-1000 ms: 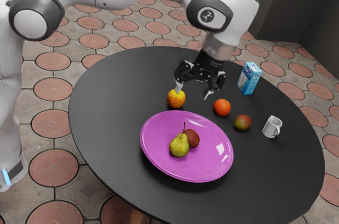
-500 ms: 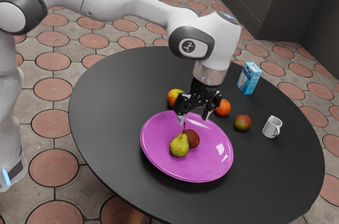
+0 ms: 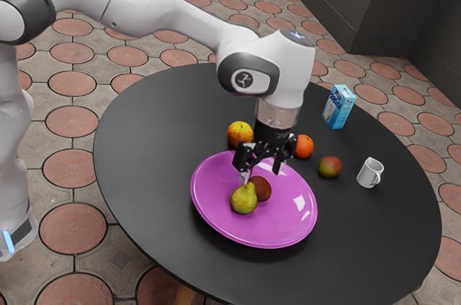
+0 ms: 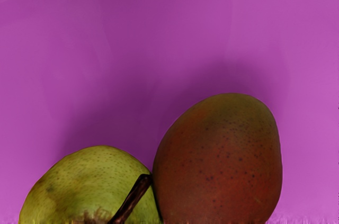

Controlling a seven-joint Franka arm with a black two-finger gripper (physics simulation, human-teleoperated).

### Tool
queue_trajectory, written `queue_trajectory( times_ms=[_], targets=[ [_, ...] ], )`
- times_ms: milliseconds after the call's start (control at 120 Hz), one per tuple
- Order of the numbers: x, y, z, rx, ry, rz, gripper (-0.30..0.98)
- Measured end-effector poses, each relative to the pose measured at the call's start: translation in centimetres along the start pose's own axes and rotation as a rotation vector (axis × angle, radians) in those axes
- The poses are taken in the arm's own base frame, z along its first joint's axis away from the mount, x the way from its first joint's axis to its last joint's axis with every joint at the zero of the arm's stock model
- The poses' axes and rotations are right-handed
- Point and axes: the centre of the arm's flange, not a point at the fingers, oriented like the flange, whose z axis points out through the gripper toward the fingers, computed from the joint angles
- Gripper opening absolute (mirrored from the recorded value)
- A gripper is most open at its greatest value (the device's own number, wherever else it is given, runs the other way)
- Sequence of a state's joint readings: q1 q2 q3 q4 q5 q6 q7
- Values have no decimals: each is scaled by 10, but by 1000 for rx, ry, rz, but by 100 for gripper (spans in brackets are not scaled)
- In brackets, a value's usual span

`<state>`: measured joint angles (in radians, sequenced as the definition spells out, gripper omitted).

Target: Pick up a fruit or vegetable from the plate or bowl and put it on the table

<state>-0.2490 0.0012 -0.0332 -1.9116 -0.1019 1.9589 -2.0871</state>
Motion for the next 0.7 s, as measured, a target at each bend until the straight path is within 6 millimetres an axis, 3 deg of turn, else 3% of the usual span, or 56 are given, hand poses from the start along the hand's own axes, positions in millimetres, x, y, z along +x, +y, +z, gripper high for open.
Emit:
queue_trajectory(
  times_ms=[233,558,700],
  targets=[
    [0,8,12,1,5,5,69],
    [58,42,2,-27,3,-95,69],
    [67,47,3,-29,4,-107,69]
  ],
)
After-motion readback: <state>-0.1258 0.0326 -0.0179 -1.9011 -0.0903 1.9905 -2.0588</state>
